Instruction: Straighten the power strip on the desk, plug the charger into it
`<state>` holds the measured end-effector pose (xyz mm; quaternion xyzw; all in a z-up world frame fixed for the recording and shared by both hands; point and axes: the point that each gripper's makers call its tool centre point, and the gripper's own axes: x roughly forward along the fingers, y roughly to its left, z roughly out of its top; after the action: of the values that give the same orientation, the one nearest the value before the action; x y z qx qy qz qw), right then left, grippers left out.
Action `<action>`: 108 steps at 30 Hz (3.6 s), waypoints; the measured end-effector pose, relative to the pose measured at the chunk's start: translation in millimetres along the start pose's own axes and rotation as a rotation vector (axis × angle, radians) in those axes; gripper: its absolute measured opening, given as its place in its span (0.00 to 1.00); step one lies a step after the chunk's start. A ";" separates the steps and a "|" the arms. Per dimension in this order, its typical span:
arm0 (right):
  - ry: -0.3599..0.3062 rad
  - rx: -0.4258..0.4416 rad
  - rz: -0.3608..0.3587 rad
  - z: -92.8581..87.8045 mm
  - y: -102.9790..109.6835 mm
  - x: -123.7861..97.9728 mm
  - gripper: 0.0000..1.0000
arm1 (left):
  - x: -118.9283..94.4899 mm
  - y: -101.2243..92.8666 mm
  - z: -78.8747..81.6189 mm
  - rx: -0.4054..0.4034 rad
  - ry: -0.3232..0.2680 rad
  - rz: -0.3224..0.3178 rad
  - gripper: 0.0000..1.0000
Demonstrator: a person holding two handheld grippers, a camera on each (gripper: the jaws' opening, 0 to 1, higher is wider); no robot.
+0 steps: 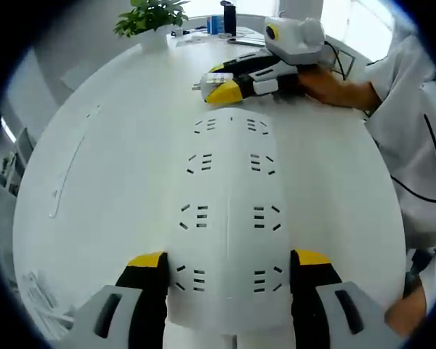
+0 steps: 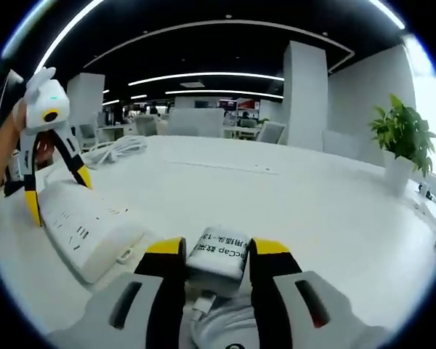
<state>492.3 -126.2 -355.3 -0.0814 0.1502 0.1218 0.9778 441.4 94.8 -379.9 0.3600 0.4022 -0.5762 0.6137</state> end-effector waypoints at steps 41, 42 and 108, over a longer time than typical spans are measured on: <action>-0.072 -0.042 0.278 6.8 -3.0 -7.3 0.39 | -2.3 5.8 -2.1 0.002 -0.005 -0.003 0.69; -0.070 -0.049 0.286 5.6 -0.6 -7.4 0.36 | -2.2 5.6 -2.0 0.003 -0.005 -0.003 0.69; 0.370 0.088 0.456 26.0 95.9 -60.5 0.26 | -1.5 4.0 -0.5 0.012 -0.001 -0.005 0.69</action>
<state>418.2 -42.2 -323.6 -0.0241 0.3452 0.3146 0.8839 445.3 96.2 -378.9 0.3623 0.3993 -0.5801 0.6105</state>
